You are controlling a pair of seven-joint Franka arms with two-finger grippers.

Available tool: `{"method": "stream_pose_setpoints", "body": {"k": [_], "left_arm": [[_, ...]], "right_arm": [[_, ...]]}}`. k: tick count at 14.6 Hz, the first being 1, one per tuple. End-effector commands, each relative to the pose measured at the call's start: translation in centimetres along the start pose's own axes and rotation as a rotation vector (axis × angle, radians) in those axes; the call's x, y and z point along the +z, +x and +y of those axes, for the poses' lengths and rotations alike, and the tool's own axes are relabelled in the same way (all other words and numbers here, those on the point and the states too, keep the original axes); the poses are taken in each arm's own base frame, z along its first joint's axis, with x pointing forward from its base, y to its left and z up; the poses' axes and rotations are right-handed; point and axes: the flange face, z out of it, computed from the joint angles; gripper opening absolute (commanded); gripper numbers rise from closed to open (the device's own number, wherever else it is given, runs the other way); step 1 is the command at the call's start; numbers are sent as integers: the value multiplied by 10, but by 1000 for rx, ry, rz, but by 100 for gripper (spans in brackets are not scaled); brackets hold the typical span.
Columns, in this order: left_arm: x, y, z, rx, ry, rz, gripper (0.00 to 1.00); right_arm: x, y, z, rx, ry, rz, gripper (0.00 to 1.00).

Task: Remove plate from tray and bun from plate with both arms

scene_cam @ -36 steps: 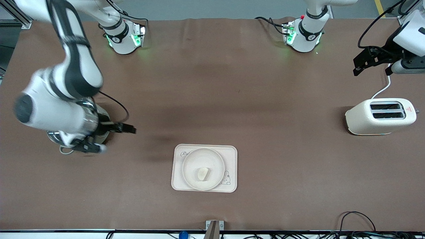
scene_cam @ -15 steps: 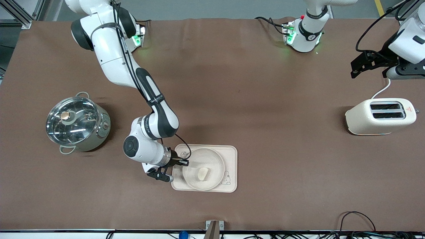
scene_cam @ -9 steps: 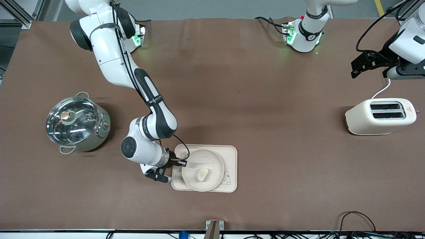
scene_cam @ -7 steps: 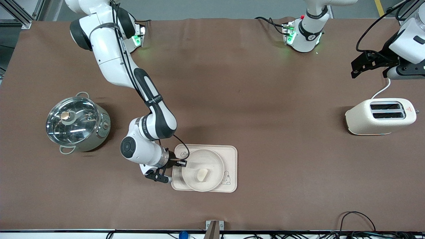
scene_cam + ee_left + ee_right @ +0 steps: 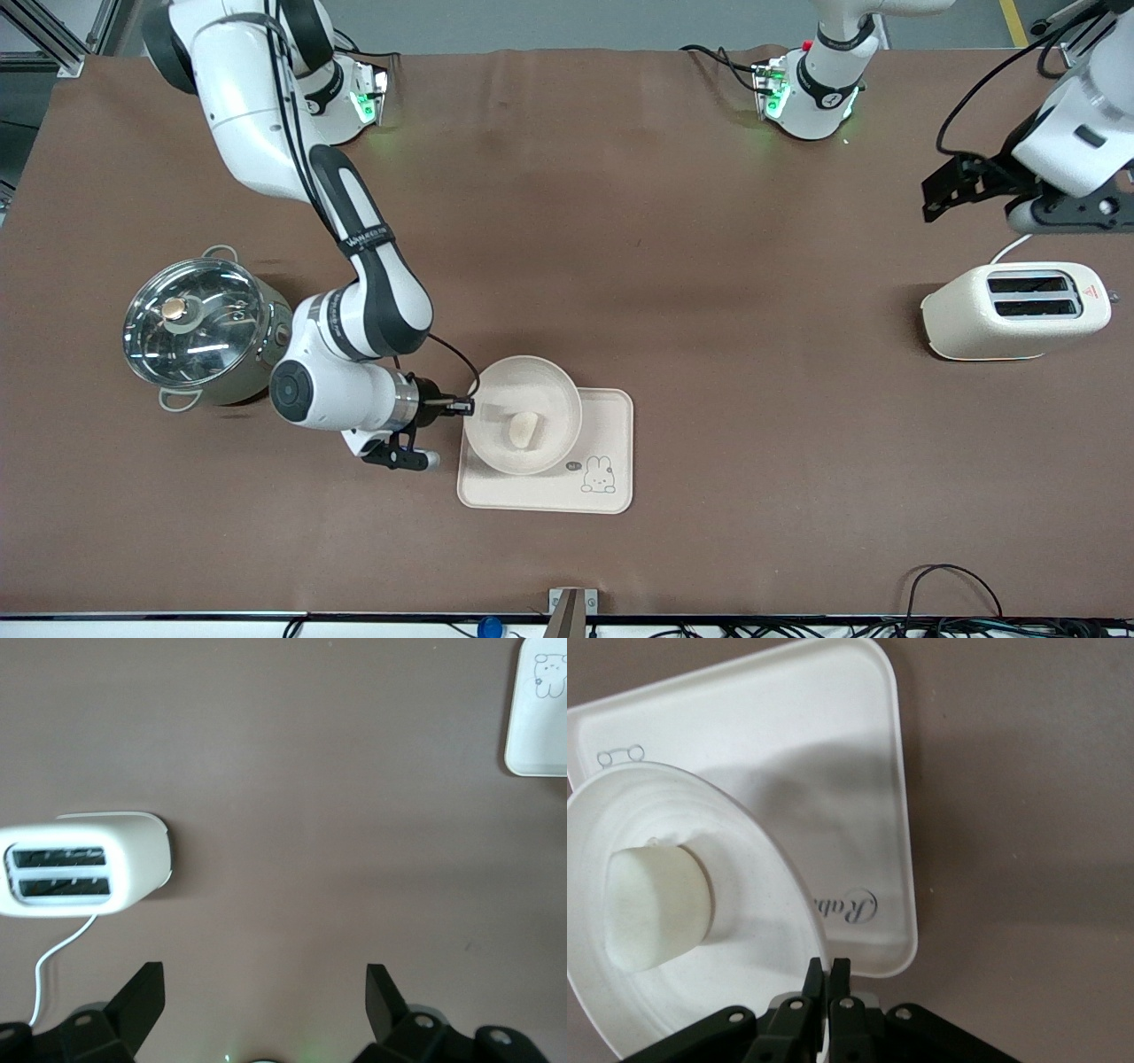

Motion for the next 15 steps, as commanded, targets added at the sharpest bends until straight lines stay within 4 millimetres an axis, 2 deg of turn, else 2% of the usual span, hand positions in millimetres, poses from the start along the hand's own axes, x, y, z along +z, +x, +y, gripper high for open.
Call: {"method": "stream_pose_setpoints", "body": {"k": [1,2,5,6,9,12,13,14,15], "left_arm": [[21,23,27,-8,4,15,100],[32,30,41,-20,0,16,100],[60,42,91,-75,-13,23,100],[72,43,115,-106,-17,15,100],[88,37,162,-181,-30,9,100],[95,28,182,-187,-25,-6,100],[105,28,187,-210,-16,-23,100],[116,26,200,-237,-11,-41,100],[128,26,214,-255,-3,-58,100]], "right_arm": [[15,-64,16,-7,-38,39,0],[20,-80,27,8,-47,55,0],[39,-129,33,-1,-69,56,0],[44,-143,37,-3,-74,49,0],[53,-166,41,-13,-84,40,0],[71,-184,33,-19,-74,52,0],[73,-188,29,-20,-68,47,5],[74,-188,29,-17,-68,44,26],[74,-188,29,-13,-67,44,66]]}}
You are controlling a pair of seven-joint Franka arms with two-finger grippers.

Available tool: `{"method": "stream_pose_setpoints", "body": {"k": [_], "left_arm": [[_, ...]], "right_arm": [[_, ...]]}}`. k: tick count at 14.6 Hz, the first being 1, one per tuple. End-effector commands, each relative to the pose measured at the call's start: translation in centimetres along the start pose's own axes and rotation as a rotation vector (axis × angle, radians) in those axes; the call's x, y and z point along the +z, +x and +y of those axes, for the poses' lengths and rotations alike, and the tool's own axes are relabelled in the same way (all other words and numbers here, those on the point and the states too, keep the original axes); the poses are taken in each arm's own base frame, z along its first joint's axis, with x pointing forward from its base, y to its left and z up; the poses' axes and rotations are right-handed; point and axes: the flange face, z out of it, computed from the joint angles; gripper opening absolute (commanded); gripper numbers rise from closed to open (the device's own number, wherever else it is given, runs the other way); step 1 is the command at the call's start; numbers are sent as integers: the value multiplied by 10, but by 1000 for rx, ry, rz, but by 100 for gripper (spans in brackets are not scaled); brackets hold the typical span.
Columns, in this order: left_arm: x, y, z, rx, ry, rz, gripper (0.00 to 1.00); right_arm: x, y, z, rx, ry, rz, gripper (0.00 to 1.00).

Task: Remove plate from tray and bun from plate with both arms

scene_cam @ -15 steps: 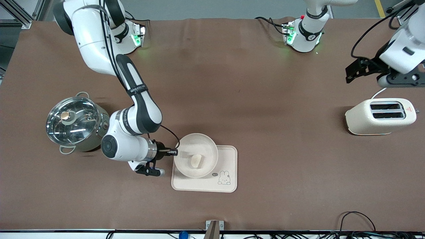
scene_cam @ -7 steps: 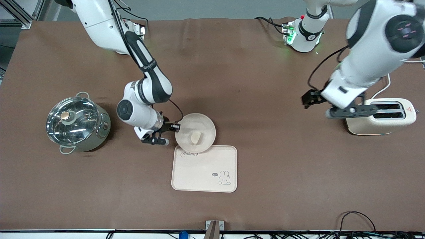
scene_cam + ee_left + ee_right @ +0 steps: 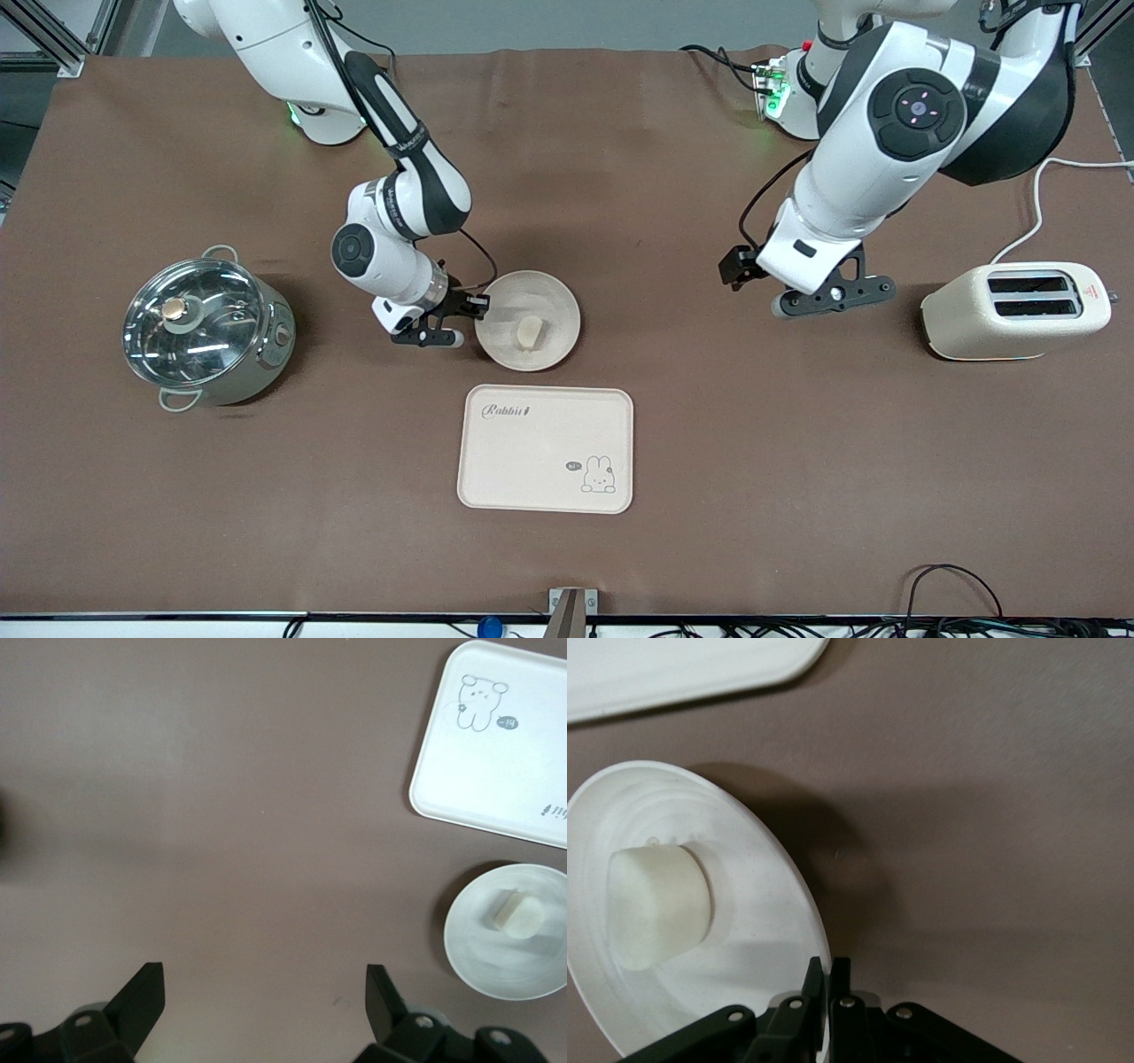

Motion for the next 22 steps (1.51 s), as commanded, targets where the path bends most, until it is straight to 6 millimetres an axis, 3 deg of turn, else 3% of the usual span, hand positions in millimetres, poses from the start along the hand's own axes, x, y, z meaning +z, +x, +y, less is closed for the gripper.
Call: {"method": "stream_pose_setpoints", "body": {"k": [1,2,3,6,7,9,13,15,18,22], "left_arm": [[31,-6,34,-52,25,-23,100],[44,-9,49,-76,12,-15,100],[58,-10,65,-109,-7,-6,100],[114,-24,125,-148,-30,62,100],[130,-26,144,-119,-22,95,98],[164,-47,191,-42,14,140,93],[216,-75,260,-31,-89,181,88],[238,-79,269,-68,-137,180,86],[272,-89,284,-54,-209,183,82],[294,-90,286,-91,-238,170,76]], "right_arm": [[-9,-9,3,28,24,1,93],[-12,-7,6,44,31,-8,100],[-19,-4,6,53,41,-31,100],[-70,33,-4,60,105,-60,100],[-93,52,1,67,125,-66,100],[-136,81,12,62,142,-75,100],[-227,117,44,-67,-74,-40,100],[-281,126,76,-75,-178,-7,100],[-353,123,123,-141,-258,65,100],[-421,74,177,-43,-256,16,100]]}}
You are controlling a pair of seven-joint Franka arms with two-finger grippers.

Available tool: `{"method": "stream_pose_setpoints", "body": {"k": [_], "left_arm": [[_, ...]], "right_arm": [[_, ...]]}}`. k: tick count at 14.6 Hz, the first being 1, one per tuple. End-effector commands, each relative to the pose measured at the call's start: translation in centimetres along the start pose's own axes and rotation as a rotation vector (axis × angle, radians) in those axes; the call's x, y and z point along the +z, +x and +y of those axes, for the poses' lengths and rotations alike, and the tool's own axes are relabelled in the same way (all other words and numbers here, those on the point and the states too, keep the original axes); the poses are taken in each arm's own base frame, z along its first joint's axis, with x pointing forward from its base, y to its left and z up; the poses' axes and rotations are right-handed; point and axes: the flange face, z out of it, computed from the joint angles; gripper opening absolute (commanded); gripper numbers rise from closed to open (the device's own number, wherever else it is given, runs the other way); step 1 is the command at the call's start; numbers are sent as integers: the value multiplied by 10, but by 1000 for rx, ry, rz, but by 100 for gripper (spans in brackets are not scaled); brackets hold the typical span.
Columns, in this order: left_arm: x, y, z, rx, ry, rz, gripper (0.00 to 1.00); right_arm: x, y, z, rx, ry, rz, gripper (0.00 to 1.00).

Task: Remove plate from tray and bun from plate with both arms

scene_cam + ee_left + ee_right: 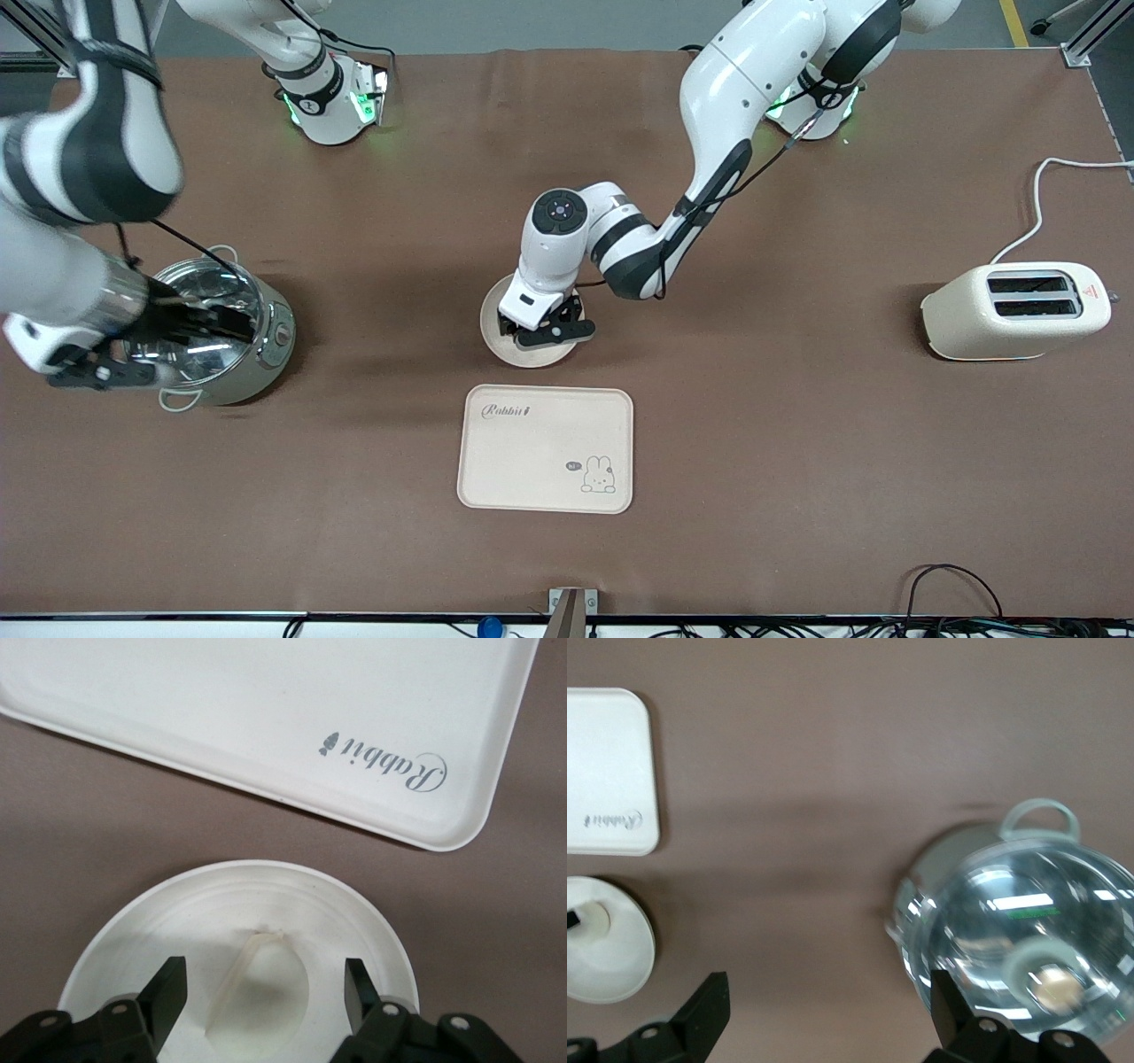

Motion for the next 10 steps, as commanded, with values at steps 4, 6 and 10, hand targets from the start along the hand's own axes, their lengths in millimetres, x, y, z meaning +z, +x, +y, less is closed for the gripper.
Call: {"method": "stream_pose_setpoints", "body": {"k": [4,6,10], "left_arm": [[22,-20,2,-23,18,-8,70],[28,-21,0,-31,25,-15,63],[33,-22,-2,-31,35,-18,29]], "right_arm": [[-76,-78,63,83,-82,-24,100],[-95,-93,79,112,-78,-4,100],[-124,-112,81,103,-76,22,100]]}}
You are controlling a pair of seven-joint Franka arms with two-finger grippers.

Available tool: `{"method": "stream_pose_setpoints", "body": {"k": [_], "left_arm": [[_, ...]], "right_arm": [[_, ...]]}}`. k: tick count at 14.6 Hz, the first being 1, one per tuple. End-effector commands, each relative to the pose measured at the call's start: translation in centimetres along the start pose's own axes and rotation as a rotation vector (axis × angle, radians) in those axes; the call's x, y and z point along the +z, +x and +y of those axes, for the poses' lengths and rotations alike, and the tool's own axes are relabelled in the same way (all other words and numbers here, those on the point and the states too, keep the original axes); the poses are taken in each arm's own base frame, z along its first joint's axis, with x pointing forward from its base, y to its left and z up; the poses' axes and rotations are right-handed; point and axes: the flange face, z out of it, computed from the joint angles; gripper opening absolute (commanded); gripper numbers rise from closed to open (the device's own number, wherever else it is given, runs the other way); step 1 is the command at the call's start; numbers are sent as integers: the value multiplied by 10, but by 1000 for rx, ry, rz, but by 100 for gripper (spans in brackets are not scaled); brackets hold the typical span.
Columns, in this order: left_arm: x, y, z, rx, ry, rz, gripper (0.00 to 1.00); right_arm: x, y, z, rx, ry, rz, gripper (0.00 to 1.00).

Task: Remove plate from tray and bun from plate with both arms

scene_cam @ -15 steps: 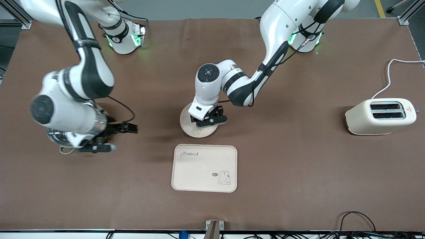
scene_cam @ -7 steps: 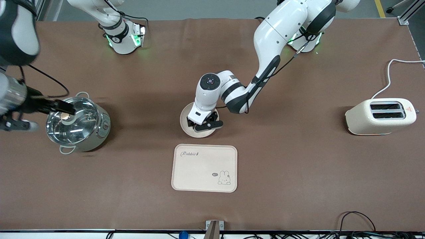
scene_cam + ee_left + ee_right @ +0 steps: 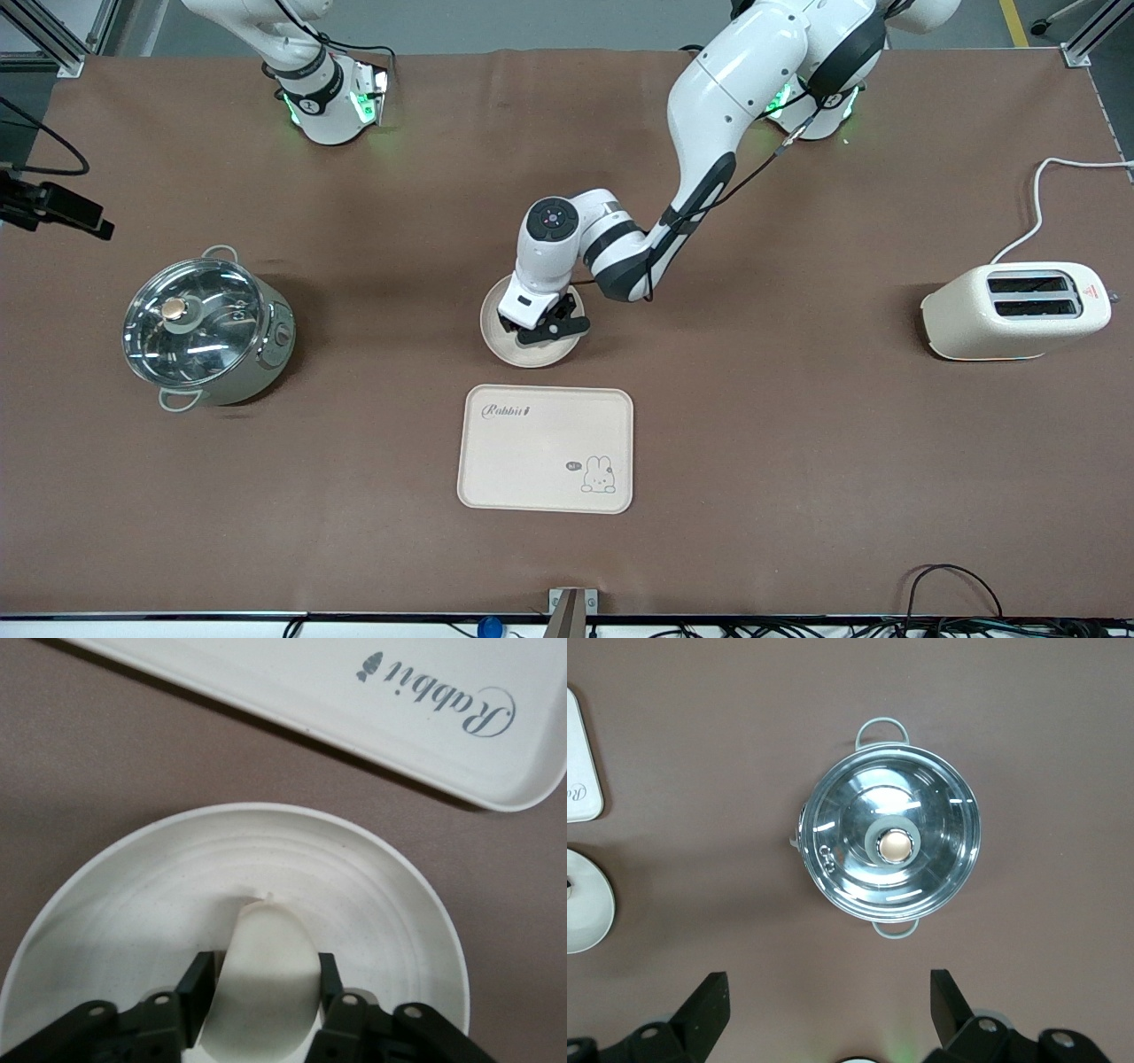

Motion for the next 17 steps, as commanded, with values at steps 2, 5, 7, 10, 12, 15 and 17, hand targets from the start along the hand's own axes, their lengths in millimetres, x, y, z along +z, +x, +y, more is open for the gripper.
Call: {"method": "stream_pose_setpoints", "body": {"k": [2,5,7,10,12,15,17], "left_arm": [[-10,10,0,-14,17,17,27],[-58,71,-22,-83,73,37,27],[-105,120,-44,-134,85,66,28],[-144,206,-116,-88,172,58,30],[-145,254,-167,-70,195,44,30],[-124,312,-262,-52,244,4,33],[-115,340,-316,-28,256,-27,37]], "right_arm": [[-23,-28,5,-14,-14,25,100],[-16,-23,3,-14,-1,30,100],[-5,-16,-3,-22,3,52,100],[-7,-14,-9,-33,23,70,100],[-6,-15,-9,-31,23,58,100],[-17,-15,-9,-22,22,81,100],[-30,-14,-9,-23,15,103,100]]}}
